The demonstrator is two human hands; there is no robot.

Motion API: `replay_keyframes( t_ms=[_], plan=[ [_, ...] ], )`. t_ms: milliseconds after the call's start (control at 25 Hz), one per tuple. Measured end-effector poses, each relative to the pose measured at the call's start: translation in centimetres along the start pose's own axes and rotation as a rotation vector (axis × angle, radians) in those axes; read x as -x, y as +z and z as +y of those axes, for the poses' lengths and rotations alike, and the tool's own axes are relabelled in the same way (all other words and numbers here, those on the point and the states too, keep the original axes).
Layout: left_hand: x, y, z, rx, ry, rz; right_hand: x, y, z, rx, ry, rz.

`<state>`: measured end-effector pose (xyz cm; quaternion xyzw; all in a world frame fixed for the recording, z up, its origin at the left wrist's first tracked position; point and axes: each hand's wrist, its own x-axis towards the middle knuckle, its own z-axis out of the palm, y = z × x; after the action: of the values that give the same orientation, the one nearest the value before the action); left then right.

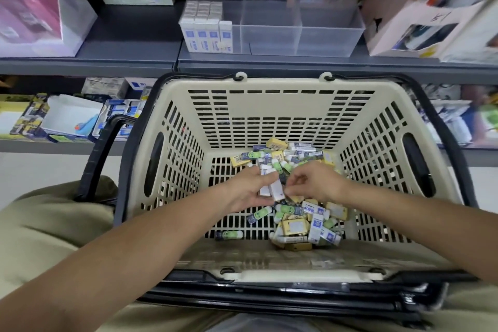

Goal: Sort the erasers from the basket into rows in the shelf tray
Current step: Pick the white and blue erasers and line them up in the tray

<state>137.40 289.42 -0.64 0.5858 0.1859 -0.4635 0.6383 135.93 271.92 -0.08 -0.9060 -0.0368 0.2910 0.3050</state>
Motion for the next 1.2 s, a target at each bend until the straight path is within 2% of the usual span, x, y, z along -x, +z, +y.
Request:
replay_keyframes(
  t_ms=[160, 400, 560, 680, 760, 920, 1000, 1120, 1200],
  plan=[
    [-0.1, -0.3, 0.0, -0.001, -0.041, 0.001, 1.6, -1.1, 3.5, 0.421, 0.166, -0.258],
    [-0.1, 0.2, -0.3, -0.112, -0.021, -0.050, 2.1, 1.3, 4.0, 0.394, 0.166, -0.266],
    [-0.3, -0.1, -0.3, -0.187, -0.010, -0.043, 2.0, -0.2, 2.2, 0.200, 0.161, -0.270],
    [-0.4, -0.3, -0.4, -0.221, -0.003, -0.072, 1.7, -2.4, 0.4, -0.142, 0.159, -0.199],
    [-0.2, -0.3, -0.5, -0.189, -0.021, -0.157, 1.4, -2.7, -0.6, -0.343, 0.141, -0.148],
    [-0.3, -0.5, -0.7, -0.161, -0.031, -0.283, 0.7, -1.8, -0.8, -0.435, 0.058, -0.112],
    [-0.4, -0.5, -0.8, -0.201, -0.017, -0.250, 0.6, -1.8, 0.5, -0.301, 0.094, -0.159],
    [-0.4, -0.7, -0.7, -0.232, -0.029, -0.144, 1.2, -1.0, 3.1, 0.351, 0.190, -0.254],
    [-0.3, -0.6, -0.5, -0.225, -0.036, -0.108, 1.4, 0.3, 3.9, 0.587, 0.218, -0.320]
  ],
)
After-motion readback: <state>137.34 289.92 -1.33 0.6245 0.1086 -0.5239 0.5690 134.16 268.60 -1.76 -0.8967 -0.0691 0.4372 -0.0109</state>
